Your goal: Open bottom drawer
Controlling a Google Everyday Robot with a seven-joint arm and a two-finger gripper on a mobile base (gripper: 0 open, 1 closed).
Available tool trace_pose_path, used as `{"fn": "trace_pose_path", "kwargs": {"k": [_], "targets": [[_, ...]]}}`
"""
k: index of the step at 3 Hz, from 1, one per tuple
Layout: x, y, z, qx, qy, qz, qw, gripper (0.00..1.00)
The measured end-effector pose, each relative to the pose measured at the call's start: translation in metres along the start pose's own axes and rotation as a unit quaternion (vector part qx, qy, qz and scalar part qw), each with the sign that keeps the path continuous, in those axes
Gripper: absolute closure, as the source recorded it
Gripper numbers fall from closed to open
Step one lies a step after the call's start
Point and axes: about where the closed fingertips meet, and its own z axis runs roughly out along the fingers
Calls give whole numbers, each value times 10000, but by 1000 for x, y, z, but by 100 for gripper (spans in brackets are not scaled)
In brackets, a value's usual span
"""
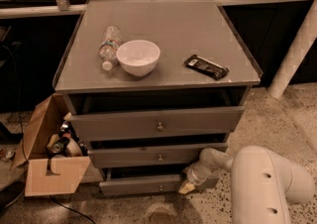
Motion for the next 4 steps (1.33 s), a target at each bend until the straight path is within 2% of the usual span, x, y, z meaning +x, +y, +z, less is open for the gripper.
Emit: {"fn": "trace_pose_path", "kwargs": {"k": [2,3,4], "targets": [[0,0,0,0,0,0,10000,91],[0,0,0,-1,0,0,10000,100],[8,13,-8,14,-30,166,9999,100]]}}
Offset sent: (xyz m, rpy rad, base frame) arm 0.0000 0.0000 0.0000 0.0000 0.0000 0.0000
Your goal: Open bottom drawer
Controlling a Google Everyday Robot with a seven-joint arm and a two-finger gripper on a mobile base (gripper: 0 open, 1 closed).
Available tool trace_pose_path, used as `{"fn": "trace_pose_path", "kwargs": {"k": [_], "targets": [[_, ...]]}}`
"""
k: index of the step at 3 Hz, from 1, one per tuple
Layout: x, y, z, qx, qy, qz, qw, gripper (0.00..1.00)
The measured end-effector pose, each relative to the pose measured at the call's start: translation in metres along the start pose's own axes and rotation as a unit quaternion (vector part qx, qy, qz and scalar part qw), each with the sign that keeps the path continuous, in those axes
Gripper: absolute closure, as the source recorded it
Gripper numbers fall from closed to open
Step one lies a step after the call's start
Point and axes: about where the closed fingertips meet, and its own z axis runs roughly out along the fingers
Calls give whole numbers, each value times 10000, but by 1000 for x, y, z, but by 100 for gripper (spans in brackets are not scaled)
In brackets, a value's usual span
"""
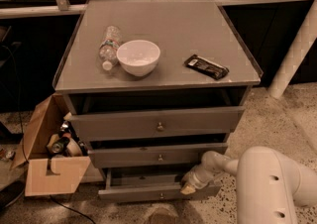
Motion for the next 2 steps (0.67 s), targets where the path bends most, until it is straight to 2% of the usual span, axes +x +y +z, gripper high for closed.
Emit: {"fn": "trace_pose_path", "kwargs": {"k": [2], "targets": [[6,6,-2,41,-5,87,10000,100]]}}
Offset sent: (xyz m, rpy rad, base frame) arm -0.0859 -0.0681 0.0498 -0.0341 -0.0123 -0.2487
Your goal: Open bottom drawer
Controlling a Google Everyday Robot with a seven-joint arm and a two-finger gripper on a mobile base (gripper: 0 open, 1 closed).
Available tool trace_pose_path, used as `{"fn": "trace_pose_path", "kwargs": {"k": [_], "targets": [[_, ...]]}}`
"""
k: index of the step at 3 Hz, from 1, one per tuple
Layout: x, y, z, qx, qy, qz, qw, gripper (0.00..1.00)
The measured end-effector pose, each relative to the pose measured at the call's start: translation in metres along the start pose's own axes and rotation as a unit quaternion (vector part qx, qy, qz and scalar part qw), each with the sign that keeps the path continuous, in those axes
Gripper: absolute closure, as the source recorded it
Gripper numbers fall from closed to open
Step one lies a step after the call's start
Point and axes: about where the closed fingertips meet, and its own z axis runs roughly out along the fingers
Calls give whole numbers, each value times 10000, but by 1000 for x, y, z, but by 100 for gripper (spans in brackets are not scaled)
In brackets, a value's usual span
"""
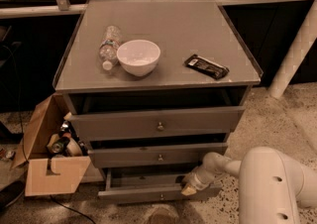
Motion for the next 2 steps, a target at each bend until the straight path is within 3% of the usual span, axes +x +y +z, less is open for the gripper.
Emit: {"fn": "trace_pose_path", "kwargs": {"k": [2], "targets": [[9,19,-4,17,7,185,9998,100]]}}
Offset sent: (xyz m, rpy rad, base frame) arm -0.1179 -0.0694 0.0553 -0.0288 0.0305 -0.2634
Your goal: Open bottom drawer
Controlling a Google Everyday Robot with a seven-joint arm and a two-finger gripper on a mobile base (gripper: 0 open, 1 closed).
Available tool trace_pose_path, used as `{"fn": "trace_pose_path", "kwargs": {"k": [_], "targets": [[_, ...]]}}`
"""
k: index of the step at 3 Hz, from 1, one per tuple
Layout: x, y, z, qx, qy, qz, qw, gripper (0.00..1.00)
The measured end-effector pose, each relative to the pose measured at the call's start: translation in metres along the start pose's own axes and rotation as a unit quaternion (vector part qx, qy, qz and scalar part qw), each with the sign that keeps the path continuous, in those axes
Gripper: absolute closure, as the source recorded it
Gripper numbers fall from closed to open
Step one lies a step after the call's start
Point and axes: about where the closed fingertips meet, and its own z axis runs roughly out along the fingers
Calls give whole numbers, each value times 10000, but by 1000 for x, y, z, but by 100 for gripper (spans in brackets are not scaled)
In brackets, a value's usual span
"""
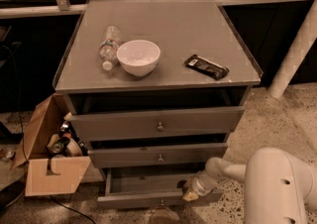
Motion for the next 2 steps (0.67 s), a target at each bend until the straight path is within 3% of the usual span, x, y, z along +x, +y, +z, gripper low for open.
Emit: {"fn": "trace_pose_path", "kwargs": {"k": [2], "targets": [[8,16,-2,-28,28,118,9999,100]]}}
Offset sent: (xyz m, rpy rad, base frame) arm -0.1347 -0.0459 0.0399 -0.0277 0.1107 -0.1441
